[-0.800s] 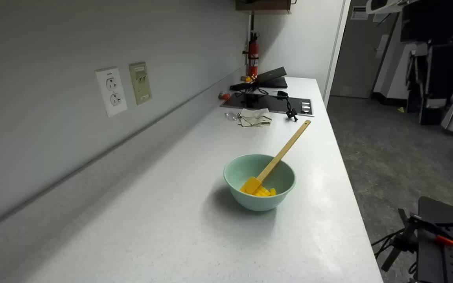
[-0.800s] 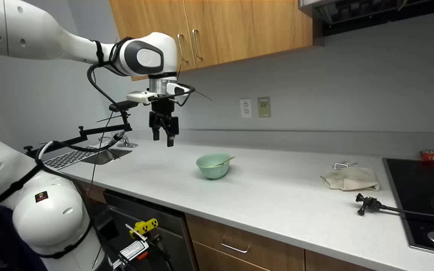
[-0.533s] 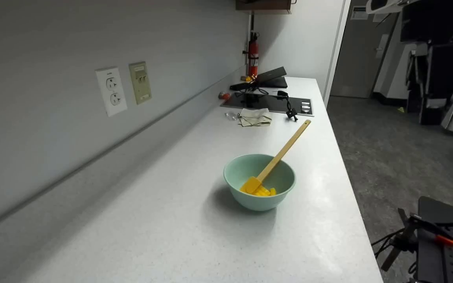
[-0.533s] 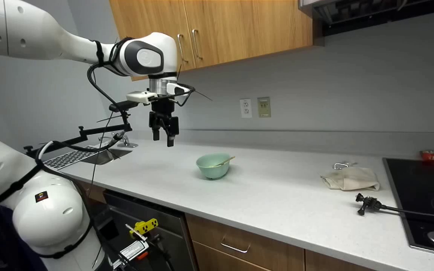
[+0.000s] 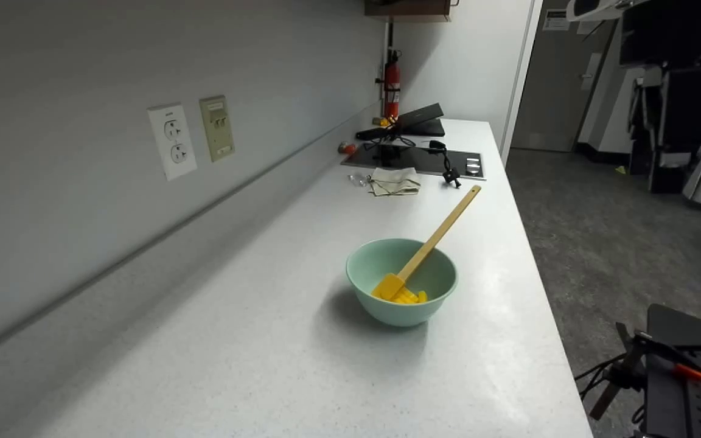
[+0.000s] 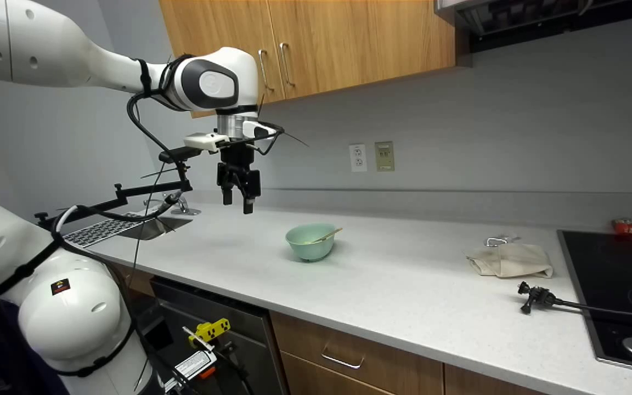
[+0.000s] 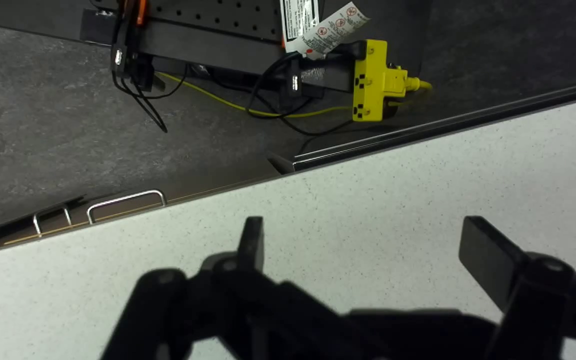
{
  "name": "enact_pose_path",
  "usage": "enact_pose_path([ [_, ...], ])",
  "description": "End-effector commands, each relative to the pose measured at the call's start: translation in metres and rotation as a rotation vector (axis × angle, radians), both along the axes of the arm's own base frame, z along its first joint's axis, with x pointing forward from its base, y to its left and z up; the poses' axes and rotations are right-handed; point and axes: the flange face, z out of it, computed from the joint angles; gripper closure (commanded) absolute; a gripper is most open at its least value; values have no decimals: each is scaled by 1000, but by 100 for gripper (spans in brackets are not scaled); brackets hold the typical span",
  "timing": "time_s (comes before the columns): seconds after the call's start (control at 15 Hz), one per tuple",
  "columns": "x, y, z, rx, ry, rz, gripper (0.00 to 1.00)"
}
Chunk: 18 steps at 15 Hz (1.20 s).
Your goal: Use the ladle to stir in the bowl
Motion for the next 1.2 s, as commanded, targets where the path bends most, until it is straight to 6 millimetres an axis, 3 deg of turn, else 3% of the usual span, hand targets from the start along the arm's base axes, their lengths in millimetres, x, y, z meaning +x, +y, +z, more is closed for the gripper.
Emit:
enact_pose_path([
  [0.0, 0, 0, 0, 0, 1, 0, 0],
  [0.73, 1, -8, 6, -39, 9, 72, 0],
  [1.13, 3, -26, 7, -210, 16, 294, 0],
])
